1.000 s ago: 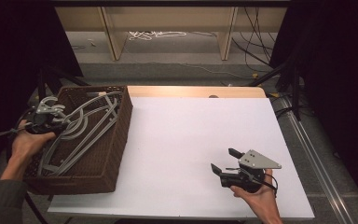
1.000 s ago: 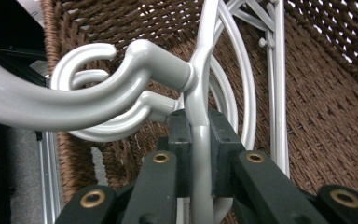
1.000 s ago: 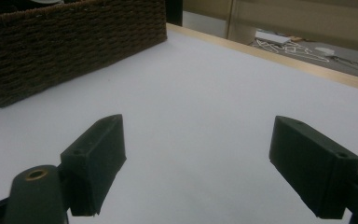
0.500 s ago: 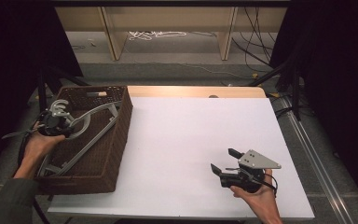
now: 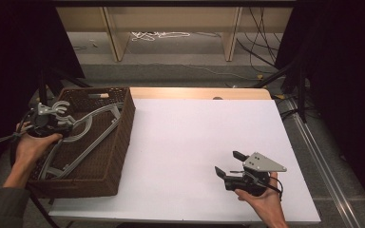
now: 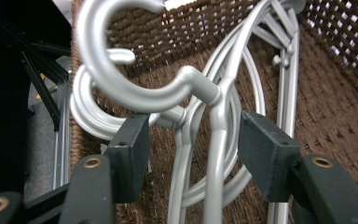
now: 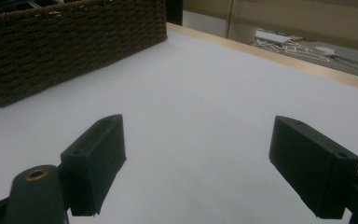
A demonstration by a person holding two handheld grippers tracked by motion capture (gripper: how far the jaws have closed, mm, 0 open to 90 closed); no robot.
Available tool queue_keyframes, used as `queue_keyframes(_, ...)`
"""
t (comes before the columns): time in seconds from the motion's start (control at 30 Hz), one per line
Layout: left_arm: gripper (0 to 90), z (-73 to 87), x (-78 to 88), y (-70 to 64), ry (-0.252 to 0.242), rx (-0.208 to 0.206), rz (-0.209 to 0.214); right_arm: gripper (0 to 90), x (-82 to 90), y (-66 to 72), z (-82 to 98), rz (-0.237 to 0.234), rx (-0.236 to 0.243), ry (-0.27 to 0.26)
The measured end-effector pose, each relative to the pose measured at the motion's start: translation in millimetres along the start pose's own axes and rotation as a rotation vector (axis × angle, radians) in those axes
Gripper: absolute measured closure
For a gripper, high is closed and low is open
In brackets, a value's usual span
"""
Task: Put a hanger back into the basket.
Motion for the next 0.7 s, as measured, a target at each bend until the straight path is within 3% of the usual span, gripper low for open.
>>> queue_keyframes(0.17, 36.5, -5.9, 12.0, -0.5, -0.029, 0.038, -0.011, 19.2, 0.7, 0.7, -0.1, -0.005, -0.014, 0.006)
queue_keyframes(0.2, 35.8, -9.5, 19.5, -2.8, -0.063, 0.062, 0.002, 19.2, 1.0, 0.5, 0.0, -0.001, -0.017, 0.006)
queue_keyframes(0.27, 35.0, -13.1, 27.3, -6.3, -0.087, 0.071, 0.018, 19.2, 0.9, -0.1, -0.6, 0.001, -0.006, -0.002)
queue_keyframes(0.4, 32.8, -20.9, 42.4, -18.6, -0.134, 0.081, 0.044, 19.2, 1.4, 1.3, -0.3, -0.002, -0.017, 0.014)
queue_keyframes(0.47, 31.8, -28.7, 57.2, -31.8, -0.180, 0.085, 0.081, 19.2, 1.4, 1.3, -0.4, 0.000, -0.016, 0.014)
queue_keyframes(0.63, 30.4, -36.4, 73.9, -48.7, -0.238, 0.092, 0.125, 19.1, 0.9, 0.0, -1.2, 0.004, 0.000, -0.008)
queue_keyframes(0.7, 29.6, -39.2, 80.5, -62.3, -0.268, 0.092, 0.172, 19.1, 2.6, 0.3, -1.3, 0.006, -0.002, 0.004)
Point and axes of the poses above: each handheld gripper's, and its own axes: x roughly backward along the jaws, z roughly out of its underside, y roughly to its left, the point moved 3 cm from there along -x, roughly forward along the jaws, and after that the axes turned 15 degrees about -z, right-handed, at the moved point
